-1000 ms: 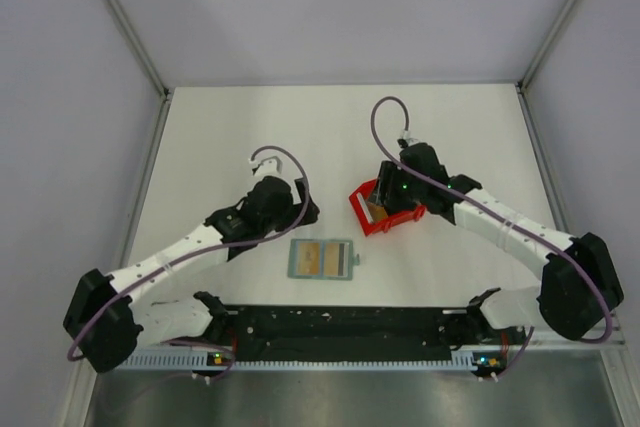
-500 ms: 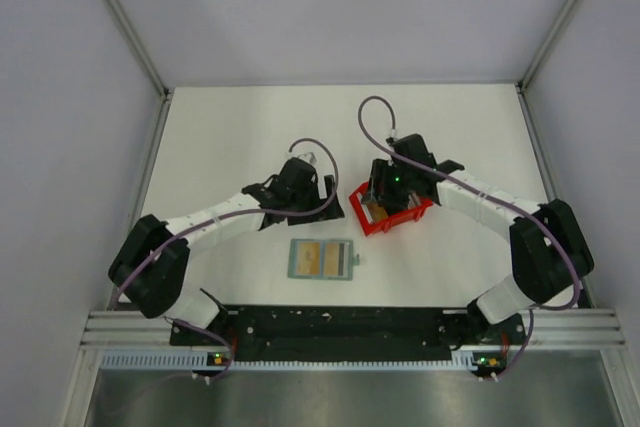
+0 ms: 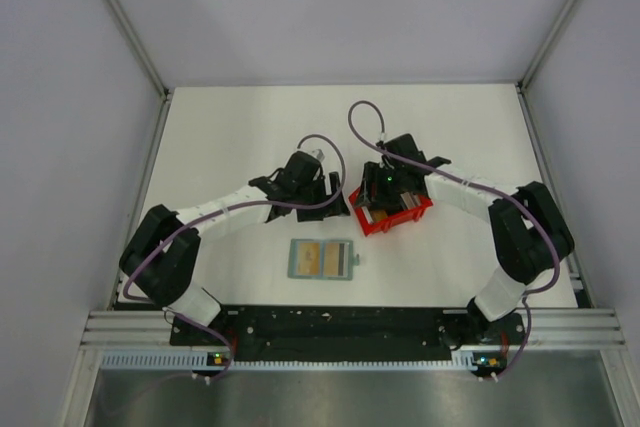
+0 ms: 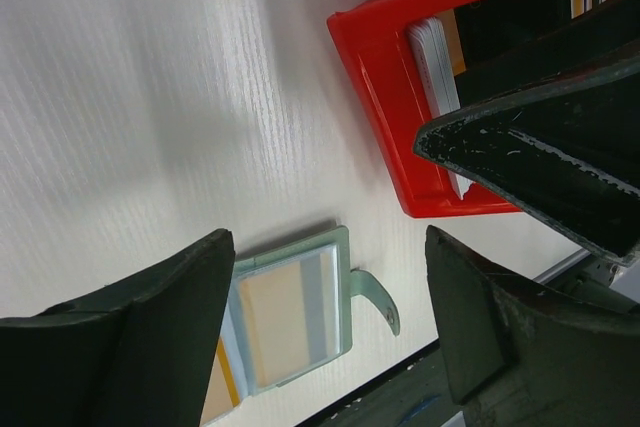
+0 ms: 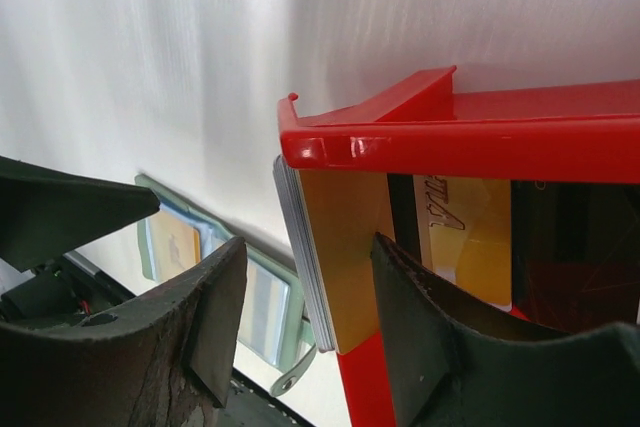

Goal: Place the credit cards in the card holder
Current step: Pick up the credit card from the storage box.

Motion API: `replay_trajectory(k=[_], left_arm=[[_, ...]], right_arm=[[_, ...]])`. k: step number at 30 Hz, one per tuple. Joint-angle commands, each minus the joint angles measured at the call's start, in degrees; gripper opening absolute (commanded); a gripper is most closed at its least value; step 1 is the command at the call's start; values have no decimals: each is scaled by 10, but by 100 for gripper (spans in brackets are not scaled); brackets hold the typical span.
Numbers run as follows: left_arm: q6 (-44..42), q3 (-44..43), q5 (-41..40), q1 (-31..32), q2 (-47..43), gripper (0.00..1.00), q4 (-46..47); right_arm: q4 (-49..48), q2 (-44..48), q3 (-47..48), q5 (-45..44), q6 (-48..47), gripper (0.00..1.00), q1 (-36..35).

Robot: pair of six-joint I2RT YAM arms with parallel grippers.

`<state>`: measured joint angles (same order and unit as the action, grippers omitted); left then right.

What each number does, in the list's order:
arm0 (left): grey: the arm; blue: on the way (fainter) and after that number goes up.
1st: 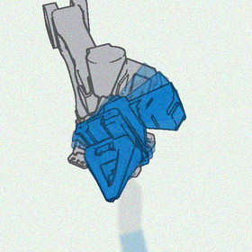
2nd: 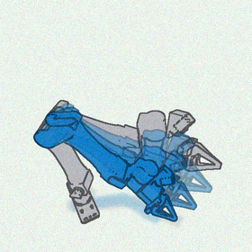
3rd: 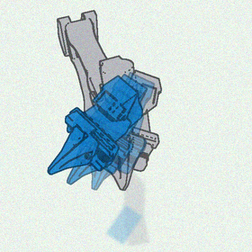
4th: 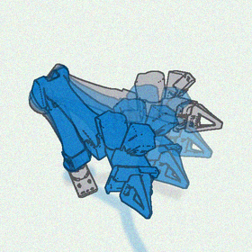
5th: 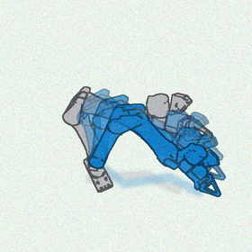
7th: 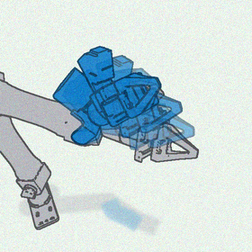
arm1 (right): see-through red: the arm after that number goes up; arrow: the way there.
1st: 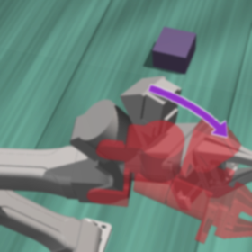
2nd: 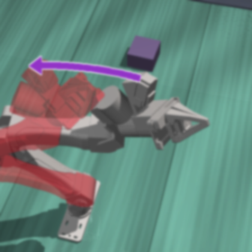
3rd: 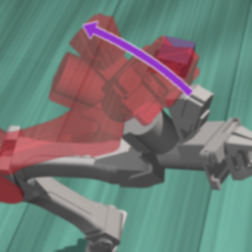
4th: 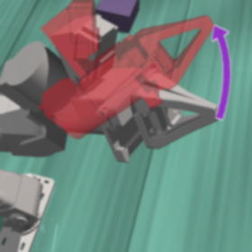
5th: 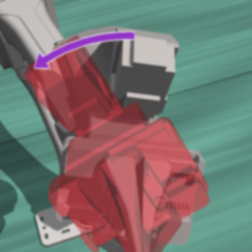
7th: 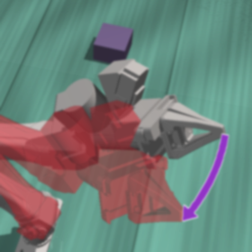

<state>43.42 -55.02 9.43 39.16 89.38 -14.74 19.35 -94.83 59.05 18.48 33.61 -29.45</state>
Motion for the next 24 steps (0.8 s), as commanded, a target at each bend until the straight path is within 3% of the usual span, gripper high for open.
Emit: replay_trajectory(k=[1, 4, 22, 24], left_arm=[[1, 1, -3, -5, -4, 76, 11], [1, 2, -3, -6, -3, 72, 11], [4, 11, -1, -11, 0, 71, 13], [4, 12, 0, -11, -1, 70, 14]], right_arm=[[-25, -4, 23, 17, 1, 52, 5], [-26, -2, 23, 21, 4, 50, 5], [-30, 10, 20, 32, 8, 34, 4], [-29, 11, 19, 33, 7, 28, 5]])
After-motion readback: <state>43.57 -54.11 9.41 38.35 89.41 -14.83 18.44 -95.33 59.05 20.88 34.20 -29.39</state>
